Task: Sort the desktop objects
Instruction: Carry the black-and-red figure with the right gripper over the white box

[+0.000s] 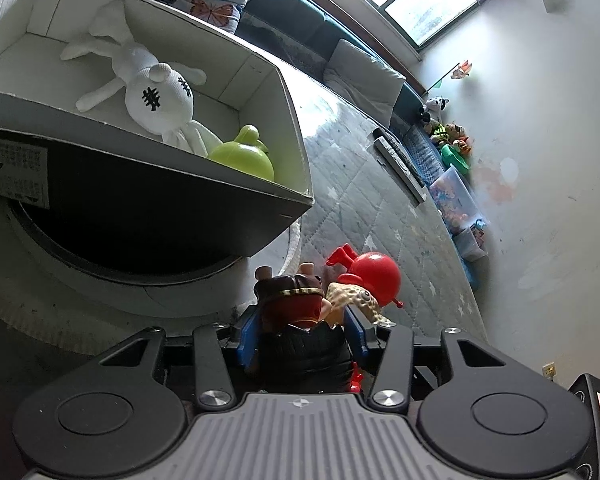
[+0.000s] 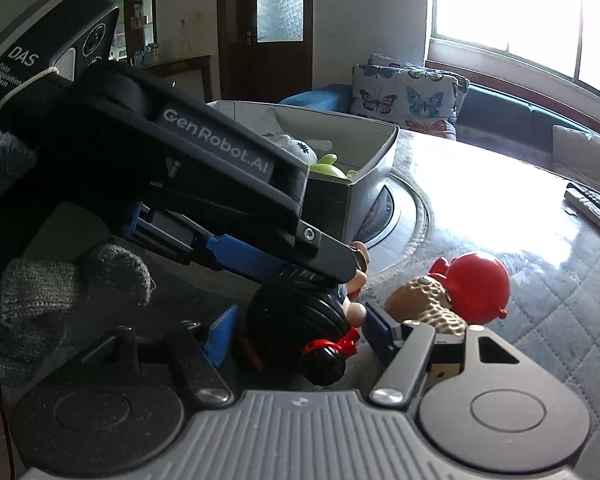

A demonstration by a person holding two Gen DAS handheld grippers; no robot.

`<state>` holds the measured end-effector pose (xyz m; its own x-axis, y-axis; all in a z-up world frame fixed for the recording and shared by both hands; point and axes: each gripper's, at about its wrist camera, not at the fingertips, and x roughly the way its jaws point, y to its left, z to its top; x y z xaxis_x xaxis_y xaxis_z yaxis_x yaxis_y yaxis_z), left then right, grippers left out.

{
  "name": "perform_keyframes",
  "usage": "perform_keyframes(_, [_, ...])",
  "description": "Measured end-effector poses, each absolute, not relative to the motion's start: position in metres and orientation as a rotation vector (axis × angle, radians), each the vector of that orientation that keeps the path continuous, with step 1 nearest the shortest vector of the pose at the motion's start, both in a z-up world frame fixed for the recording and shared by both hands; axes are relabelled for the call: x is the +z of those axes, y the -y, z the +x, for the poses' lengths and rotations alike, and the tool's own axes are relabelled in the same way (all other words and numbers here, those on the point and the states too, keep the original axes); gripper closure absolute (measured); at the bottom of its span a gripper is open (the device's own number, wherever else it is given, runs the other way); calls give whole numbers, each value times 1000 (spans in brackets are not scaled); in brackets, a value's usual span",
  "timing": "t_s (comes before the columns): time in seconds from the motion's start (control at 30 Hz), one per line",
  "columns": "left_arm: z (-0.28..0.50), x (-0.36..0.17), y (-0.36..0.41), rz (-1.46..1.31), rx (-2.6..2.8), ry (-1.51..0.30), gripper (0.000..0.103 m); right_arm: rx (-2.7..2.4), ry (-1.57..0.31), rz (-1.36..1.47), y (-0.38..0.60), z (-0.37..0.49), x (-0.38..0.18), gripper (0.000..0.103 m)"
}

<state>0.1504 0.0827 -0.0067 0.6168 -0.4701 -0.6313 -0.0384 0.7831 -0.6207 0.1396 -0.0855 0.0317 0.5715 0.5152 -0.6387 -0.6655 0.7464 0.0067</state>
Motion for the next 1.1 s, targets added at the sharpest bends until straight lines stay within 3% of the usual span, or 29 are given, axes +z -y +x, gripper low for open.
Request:
perform_keyframes(0.07, [148,-6,-82,-636,-267,-887,54,701,-661,-242,87,135,33,41])
perform_keyframes(0.4, [121,4,-85,-646,-273,-871,56,741,-669,-258,87,111,48,41])
perform_keyframes(0.63, [103,43,-103,-649,-240,-761,56,780,-578,-292,73,98,79,41])
perform_keyframes(0.9, [119,96,-144,-637,-175,-613,56,853,-428,-325,36,128,123,41])
perform_keyframes(1.1, [160,104,-188,-652,-116,-594,56,910,-411,-310,-10,180,132,41])
